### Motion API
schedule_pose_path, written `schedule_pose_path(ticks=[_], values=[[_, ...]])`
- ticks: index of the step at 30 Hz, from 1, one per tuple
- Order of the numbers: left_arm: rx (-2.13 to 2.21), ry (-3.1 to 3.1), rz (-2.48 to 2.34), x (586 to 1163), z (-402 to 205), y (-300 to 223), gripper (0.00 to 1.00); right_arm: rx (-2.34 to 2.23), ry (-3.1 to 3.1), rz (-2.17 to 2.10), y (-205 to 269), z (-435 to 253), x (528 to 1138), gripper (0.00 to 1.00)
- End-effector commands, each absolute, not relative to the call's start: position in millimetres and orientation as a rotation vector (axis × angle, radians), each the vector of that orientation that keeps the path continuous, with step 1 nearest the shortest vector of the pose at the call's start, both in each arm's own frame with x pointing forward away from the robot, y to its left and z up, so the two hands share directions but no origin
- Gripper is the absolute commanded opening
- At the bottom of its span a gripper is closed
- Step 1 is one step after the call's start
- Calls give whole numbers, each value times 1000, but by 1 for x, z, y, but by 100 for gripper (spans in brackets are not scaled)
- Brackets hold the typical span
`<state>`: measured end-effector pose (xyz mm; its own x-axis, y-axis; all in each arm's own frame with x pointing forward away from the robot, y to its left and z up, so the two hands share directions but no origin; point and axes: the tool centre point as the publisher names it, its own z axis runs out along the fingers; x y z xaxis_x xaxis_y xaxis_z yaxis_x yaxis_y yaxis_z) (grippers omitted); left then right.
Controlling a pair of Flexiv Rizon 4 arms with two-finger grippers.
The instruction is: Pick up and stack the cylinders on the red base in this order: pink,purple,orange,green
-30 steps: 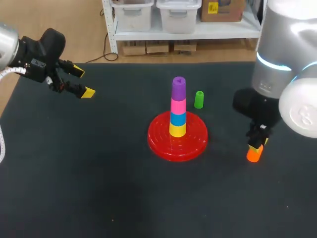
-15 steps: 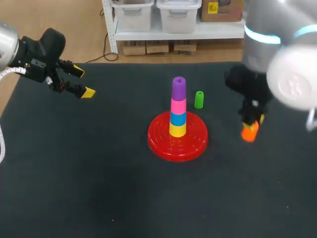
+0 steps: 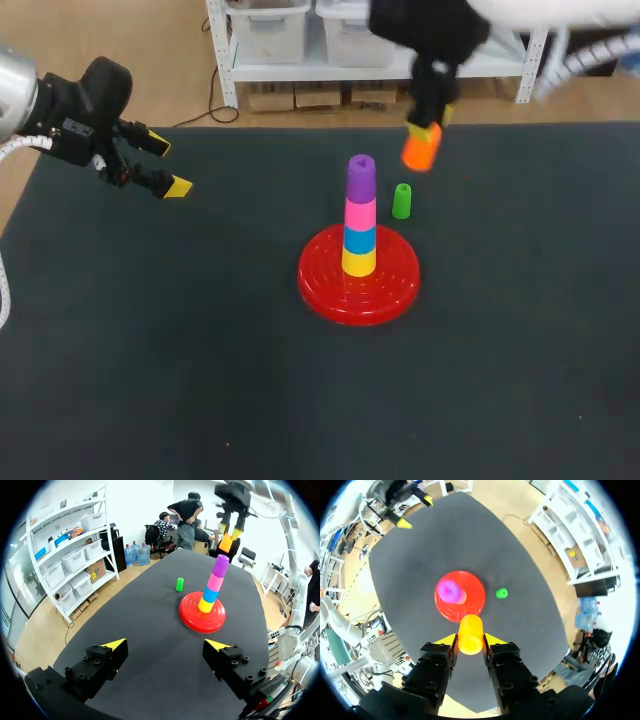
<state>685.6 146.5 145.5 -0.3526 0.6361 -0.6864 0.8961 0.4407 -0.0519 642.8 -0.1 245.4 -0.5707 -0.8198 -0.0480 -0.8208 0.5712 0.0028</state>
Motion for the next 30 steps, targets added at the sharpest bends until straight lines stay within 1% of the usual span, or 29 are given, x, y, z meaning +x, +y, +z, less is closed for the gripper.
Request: schedule_pose_path(ticks=[1, 9, 30], values=[[1280, 2099, -574, 685, 145, 147, 100, -1519, 2802, -28, 33, 267, 654, 0], [1280, 2099, -574, 685, 145, 147, 100, -1590, 2786, -70, 60, 253, 649, 0], [1280, 2099, -574, 685, 145, 147, 100, -1595, 2823, -99, 61, 233, 642, 0]])
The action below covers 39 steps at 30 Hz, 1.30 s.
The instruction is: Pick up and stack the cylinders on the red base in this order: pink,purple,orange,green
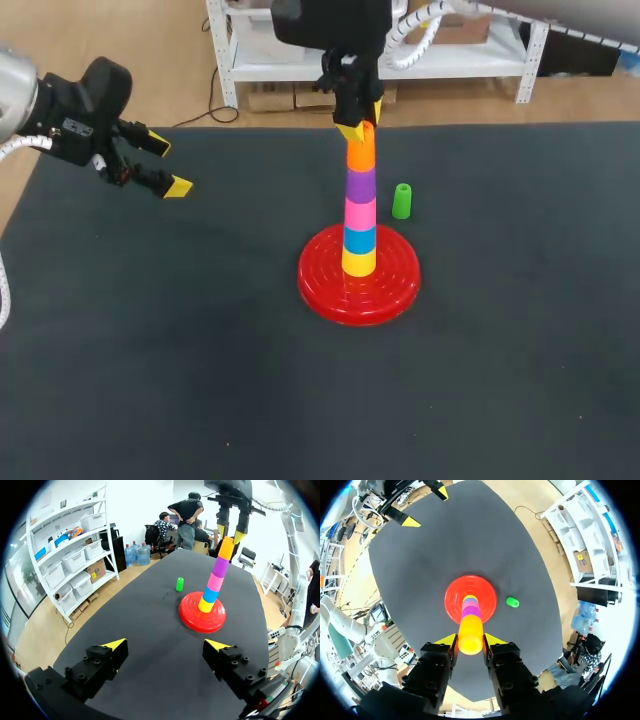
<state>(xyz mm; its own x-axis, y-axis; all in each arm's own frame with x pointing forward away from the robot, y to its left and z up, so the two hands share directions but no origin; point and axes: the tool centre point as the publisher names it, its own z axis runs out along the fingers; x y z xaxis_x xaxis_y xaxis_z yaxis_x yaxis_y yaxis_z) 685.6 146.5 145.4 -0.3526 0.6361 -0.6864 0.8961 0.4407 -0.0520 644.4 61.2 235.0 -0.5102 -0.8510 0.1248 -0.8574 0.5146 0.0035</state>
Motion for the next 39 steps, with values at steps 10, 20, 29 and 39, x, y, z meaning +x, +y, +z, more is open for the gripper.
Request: schedule_pose_path(ticks=[10, 20, 29, 39], values=[[1280, 2099, -574, 685, 145, 147, 100, 1441, -2644, 57, 61, 219, 648, 0], [1280, 2099, -574, 685, 145, 147, 100, 1407, -2656, -59, 59, 210, 650, 9], [1280, 2099, -574, 685, 145, 147, 100, 1248, -2880, -191, 28, 243, 683, 100], [1280, 2099, -574, 685, 145, 147, 100, 1064, -2928, -168, -2, 210, 711, 100]])
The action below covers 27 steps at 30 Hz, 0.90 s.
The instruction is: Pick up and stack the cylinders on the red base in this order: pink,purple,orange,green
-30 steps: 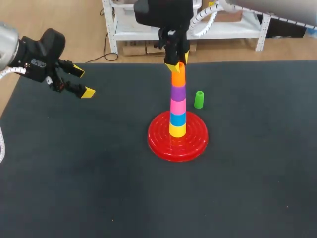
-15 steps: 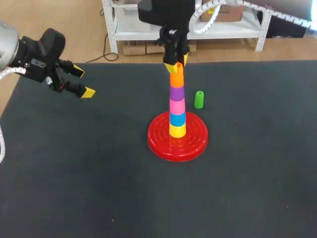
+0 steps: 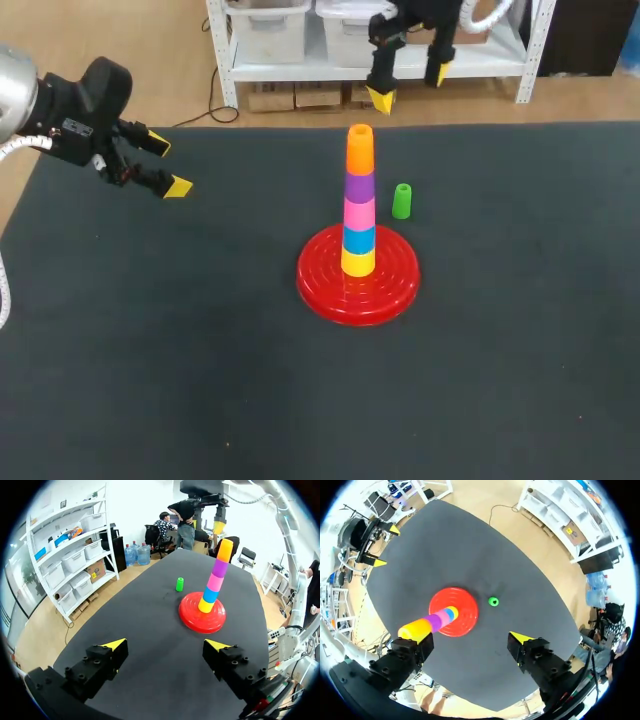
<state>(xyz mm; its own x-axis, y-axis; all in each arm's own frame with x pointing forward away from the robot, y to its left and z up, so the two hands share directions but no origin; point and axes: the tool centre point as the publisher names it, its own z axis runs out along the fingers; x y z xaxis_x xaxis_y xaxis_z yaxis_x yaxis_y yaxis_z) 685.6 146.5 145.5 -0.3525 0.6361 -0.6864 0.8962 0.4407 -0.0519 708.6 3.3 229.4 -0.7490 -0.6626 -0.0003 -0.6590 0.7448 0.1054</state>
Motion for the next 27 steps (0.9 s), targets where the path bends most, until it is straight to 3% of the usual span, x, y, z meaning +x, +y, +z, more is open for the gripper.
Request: schedule_pose_path(ticks=[1, 16, 27], values=[[1280, 2099, -574, 685, 145, 147, 100, 1047, -2929, -169, -4, 202, 713, 100], [1280, 2099, -574, 685, 145, 147, 100, 845, -2874, -79, -23, 83, 732, 100], [1280, 2099, -574, 685, 145, 147, 100, 818, -2895, -49, -21, 59, 755, 100]])
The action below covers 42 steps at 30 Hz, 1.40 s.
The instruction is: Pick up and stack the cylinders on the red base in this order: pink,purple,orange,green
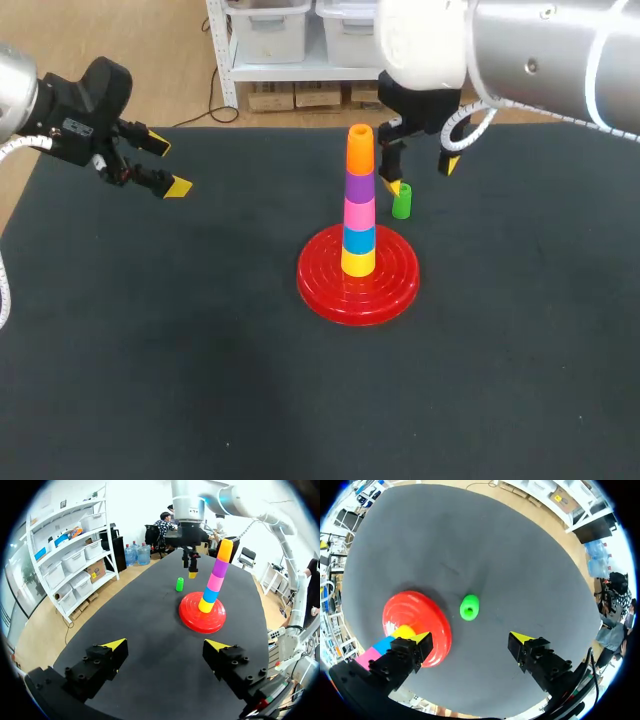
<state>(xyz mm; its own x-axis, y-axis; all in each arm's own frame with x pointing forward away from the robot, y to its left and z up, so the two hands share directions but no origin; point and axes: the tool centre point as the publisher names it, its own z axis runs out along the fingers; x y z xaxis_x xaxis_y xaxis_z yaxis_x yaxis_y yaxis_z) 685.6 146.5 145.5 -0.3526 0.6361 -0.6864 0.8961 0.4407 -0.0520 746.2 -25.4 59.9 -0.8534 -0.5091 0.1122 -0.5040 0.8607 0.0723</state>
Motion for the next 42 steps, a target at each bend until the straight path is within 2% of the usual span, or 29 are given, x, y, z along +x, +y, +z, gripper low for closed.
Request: schedule_pose_path(ticks=[1, 17, 18, 19, 21, 23, 24, 42], values=[[1280, 2099, -574, 685, 145, 147, 100, 831, -2897, -43, -19, 58, 757, 100], [1280, 2099, -574, 685, 145, 147, 100, 807, -2889, -1, -13, 28, 761, 100], [1280, 2099, -574, 685, 145, 147, 100, 804, -2895, -1, -13, 29, 762, 96], [1280, 2099, -574, 685, 145, 147, 100, 803, -2900, 0, -14, 30, 763, 82], [1280, 2099, -574, 685, 145, 147, 100, 803, -2902, -3, -14, 30, 764, 63], [1280, 2099, -574, 685, 145, 147, 100, 803, -2903, -5, -15, 30, 764, 49], [1280, 2099, -574, 685, 145, 147, 100, 803, -2903, -6, -15, 30, 763, 46], [1280, 2099, -574, 685, 145, 147, 100, 811, -2901, -1, -12, 18, 762, 45]])
